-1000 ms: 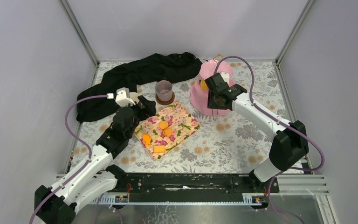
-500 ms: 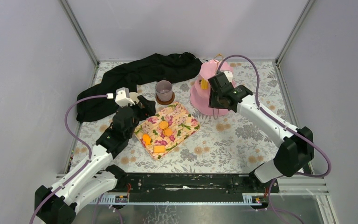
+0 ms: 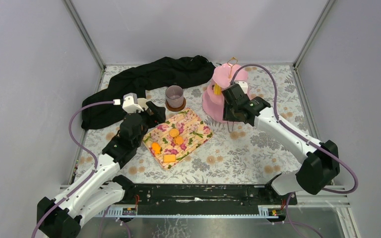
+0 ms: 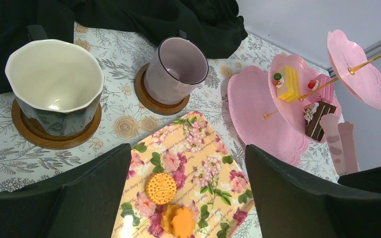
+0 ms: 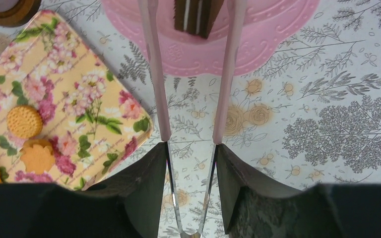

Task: Serve the afternoon tea

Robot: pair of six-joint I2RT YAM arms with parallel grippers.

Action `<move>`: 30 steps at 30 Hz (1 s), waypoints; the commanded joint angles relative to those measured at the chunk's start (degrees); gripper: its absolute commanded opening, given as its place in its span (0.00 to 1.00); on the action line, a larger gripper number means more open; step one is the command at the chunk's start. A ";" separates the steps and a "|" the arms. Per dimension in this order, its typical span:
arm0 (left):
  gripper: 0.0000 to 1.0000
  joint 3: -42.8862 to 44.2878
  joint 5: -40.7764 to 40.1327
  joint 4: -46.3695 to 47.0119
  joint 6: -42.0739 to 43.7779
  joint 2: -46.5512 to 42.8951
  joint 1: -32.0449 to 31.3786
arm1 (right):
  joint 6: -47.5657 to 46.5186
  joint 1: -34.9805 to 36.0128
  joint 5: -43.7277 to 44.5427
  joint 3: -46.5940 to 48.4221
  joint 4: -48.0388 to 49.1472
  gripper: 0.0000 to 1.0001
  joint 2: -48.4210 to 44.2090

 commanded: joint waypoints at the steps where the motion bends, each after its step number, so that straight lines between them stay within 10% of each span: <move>1: 0.91 -0.25 0.03 4.77 -0.04 0.00 0.36 | 1.42 3.75 2.53 -0.46 -0.43 0.47 -4.16; 30: 0.92 -0.08 -1.27 4.24 0.64 -0.10 0.50 | 7.53 30.26 -2.27 -5.27 8.70 0.46 6.01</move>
